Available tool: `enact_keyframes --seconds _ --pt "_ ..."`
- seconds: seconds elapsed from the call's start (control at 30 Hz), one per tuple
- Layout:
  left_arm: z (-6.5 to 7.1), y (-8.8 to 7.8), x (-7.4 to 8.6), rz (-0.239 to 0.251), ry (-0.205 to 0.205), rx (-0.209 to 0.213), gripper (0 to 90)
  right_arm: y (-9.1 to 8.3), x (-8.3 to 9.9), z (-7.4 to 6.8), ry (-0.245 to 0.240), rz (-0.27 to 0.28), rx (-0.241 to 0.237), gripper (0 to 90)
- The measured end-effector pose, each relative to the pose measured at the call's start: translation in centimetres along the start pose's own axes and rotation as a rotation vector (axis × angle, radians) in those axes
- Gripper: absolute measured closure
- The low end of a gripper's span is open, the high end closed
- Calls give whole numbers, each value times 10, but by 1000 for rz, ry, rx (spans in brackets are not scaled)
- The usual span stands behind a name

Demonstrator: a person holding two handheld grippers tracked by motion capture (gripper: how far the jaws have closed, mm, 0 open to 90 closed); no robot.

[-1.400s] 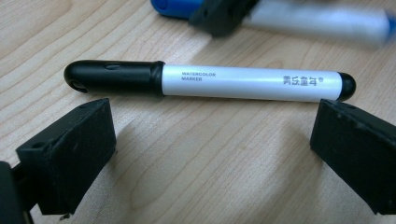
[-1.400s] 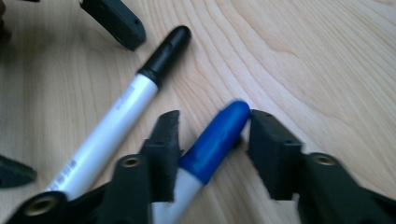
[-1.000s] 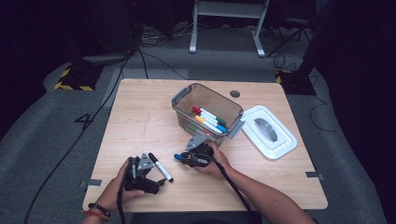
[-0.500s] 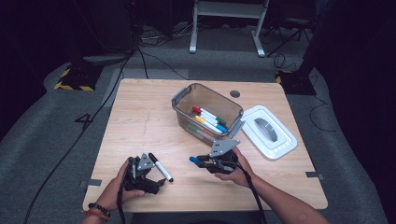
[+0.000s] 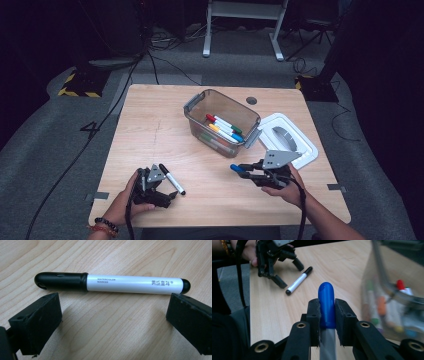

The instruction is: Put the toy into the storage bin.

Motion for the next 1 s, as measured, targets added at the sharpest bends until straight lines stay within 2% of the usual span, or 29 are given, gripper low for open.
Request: enact_keyframes --seconds 0.03,0.07,0.17,0.27,0.37,0.5,0.57,0.6,0.63,0.7,0.73,0.8,0.87,0.9,0.97,1.0 --pt "0 0 0 1 -3 2 5 -15 -1 6 11 21 27 754" --pt "0 0 0 1 -3 2 4 -15 -1 6 11 21 27 754" --pt "0 0 0 0 0 1 4 -36 -5 18 25 45 77 755" --pt "0 0 0 1 -3 1 4 -43 -9 23 25 53 101 755" --pt "0 0 0 1 -3 1 4 -53 -21 32 22 70 124 755" --pt "0 0 0 2 0 0 4 -54 -32 42 11 62 141 755" --pt "0 0 0 1 -3 1 4 -52 -46 53 12 61 152 755" --pt "0 0 0 0 0 1 4 -52 -46 53 12 61 152 755" --pt "0 0 0 1 -3 1 4 -47 -57 62 8 52 170 755" --pt "0 0 0 1 -3 1 4 -44 -61 67 12 45 174 755" --pt "0 0 0 0 0 1 4 -35 -70 78 36 34 165 755" --pt "0 0 0 0 1 0 4 -23 -77 87 45 10 172 755" --pt "0 0 0 1 -4 1 4 -18 -79 89 47 -1 168 755" --pt "0 0 0 2 0 1 4 -3 -86 96 38 -37 178 755" --pt "0 0 0 2 -2 1 4 10 -91 102 49 -53 172 755" --pt "0 0 0 2 -2 1 4 10 -91 102 49 -53 172 755"
Point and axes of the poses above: each handheld gripper's, and its own axes: y roughly forward along the jaws, x roughly out of its underside, z roughly to its right, the point moved 3 cm from there along y, roughly forward along the jaws, and after that the axes turned 2 degrees about -x, right-handed, at the moved point
